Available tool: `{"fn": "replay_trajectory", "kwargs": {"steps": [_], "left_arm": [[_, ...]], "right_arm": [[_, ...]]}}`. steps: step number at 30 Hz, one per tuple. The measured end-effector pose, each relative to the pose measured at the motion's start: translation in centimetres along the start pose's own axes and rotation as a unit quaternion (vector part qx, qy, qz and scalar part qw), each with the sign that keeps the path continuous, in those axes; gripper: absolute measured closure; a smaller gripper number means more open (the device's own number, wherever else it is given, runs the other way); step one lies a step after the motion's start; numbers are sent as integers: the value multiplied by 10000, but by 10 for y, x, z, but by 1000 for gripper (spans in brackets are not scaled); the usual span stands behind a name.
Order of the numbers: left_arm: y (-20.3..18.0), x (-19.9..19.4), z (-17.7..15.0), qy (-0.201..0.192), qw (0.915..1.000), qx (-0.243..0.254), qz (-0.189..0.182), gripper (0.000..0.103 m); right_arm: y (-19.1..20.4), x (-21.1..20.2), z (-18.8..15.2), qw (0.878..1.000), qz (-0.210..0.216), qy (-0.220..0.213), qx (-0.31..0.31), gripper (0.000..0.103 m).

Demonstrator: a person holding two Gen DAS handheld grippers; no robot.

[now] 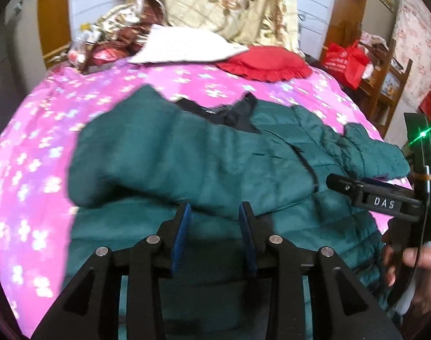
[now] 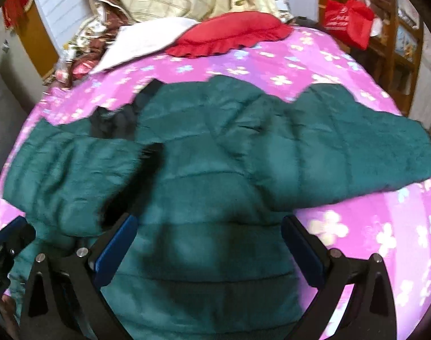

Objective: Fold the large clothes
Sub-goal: 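Grasp the jacket side edge nearest the right tool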

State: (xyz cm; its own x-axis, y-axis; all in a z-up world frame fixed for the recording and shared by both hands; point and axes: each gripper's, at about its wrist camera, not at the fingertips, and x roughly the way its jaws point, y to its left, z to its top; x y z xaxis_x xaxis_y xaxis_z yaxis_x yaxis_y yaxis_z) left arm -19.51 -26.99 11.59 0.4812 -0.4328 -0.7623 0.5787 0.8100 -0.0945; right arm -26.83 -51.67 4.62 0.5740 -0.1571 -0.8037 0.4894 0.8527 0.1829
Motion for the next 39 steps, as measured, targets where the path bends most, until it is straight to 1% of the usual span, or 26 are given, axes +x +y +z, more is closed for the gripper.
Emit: {"fn": "replay_trajectory", "kwargs": {"steps": [4,7,8,10,11,12,13,14,15,16,18,20,21,23,25,27,29,31,32,33,36,37,39], "left_arm": [[44,-15,-2,-238,9985,-249,425,86],[75,-17,-3,-225,9962,-593,593,86],[85,-16,-3,-207,9952,-726,618,86],[100,-15,-4,-203,9932,-923,684,86],[106,-15,-4,-199,9924,-970,729,86],[111,-15,-3,-197,9917,-1015,767,86],[116,-14,-3,-208,9910,-1065,786,86],[121,-14,-3,-229,9903,-1112,800,86],[124,-13,-3,-246,9898,-1139,814,86],[127,-12,-3,-260,9894,-1161,832,86],[132,-7,-3,-247,9888,-1195,863,86],[134,-1,-4,-202,9882,-1245,872,86],[134,4,-4,-158,9881,-1257,876,86],[133,9,-5,-107,9882,-1239,890,86],[131,12,-4,-97,9879,-1230,940,86],[130,15,-1,-115,9877,-1278,891,86],[128,17,4,-176,9873,-1309,880,86],[126,21,12,-207,9871,-1293,923,86],[125,24,16,-224,9871,-1288,923,86],[124,27,20,-243,9870,-1287,929,86],[121,39,33,-347,9859,-1332,954,86],[120,43,36,-382,9854,-1353,961,86],[118,54,40,-372,9848,-1367,1006,86]], "right_arm": [[25,10,6,9994,307,95,-88,0],[43,26,11,9988,441,173,-146,0],[50,34,12,9985,483,211,-152,3],[59,49,14,9978,577,296,-141,23],[64,57,14,9970,690,331,-142,49],[68,59,15,9965,769,290,-174,68],[70,57,17,9968,739,221,-223,73],[72,51,21,9975,636,81,-312,81],[72,42,25,9976,565,-104,-390,82],[71,34,29,9975,477,-276,-440,83],[61,15,40,9963,65,-670,-530,83],[48,6,51,9938,-311,-900,-574,83],[40,5,57,9931,-461,-929,-554,84],[27,10,66,9925,-682,-904,-462,85],[16,24,71,9919,-875,-824,-403,85],[10,44,71,9936,-899,-616,-312,85],[5,52,63,9934,-982,-497,-318,85],[3,52,60,9925,-1083,-447,-356,73],[2,46,60,9920,-1140,-464,-292,59],[2,36,58,9916,-1160,-534,-212,48],[8,8,54,9912,-942,-908,-206,35],[16,2,53,9918,-776,-965,-327,35],[34,0,54,9934,-304,-906,-632,35]]}}
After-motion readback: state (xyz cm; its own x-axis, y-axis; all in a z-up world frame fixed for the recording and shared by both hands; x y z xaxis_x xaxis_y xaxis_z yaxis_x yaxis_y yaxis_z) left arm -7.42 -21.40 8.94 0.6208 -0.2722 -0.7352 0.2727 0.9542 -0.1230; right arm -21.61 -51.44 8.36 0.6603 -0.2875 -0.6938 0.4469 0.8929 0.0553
